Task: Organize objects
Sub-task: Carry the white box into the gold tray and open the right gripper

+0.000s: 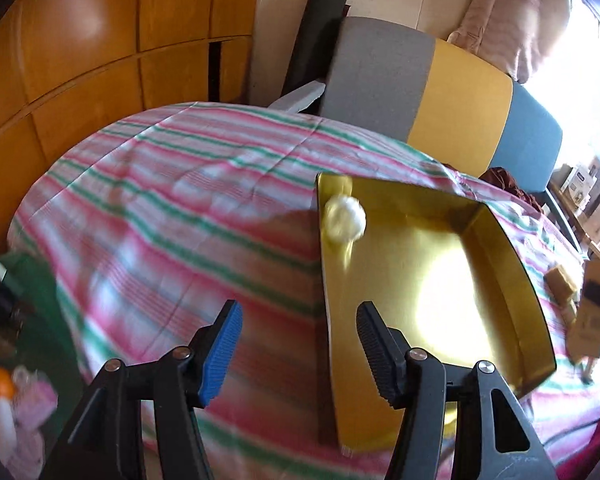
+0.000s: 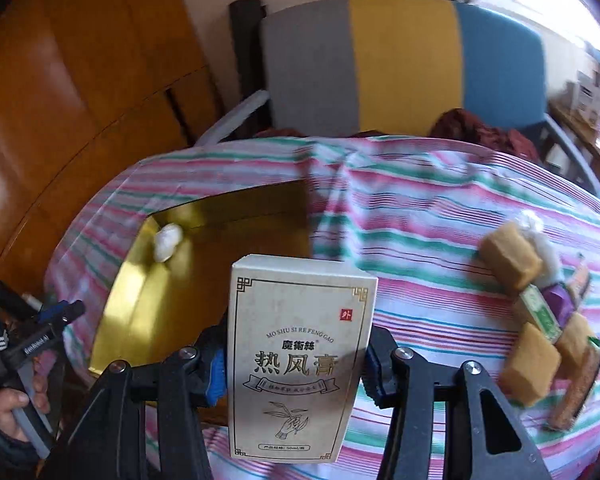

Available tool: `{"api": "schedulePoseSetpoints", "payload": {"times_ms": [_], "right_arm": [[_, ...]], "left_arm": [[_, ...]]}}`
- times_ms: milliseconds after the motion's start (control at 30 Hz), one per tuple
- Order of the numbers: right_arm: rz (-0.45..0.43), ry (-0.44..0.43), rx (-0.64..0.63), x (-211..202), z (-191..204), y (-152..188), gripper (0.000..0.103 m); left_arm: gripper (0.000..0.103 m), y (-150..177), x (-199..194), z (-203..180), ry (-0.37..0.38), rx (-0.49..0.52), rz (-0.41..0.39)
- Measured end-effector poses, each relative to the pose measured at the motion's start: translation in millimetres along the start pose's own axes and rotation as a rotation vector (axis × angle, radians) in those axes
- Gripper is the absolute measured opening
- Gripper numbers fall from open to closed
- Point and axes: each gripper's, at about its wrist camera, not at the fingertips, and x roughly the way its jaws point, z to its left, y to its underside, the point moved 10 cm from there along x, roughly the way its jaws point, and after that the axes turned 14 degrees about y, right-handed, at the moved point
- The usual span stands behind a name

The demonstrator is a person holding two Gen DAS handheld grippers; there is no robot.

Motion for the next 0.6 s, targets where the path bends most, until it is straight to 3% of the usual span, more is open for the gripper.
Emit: {"api": "schedulePoseSetpoints", "payload": {"times_ms": [267, 600], "right_arm": [[0.057, -0.09, -0.169, 15, 93, 17, 0.052], [0.137, -0.142, -0.24, 42, 152, 24, 0.052]], "left_arm": [[0.06, 25, -17, 4, -0.033, -0.002, 0.0], [0.069, 26, -37, 5, -0.097, 0.024, -0.064]]}}
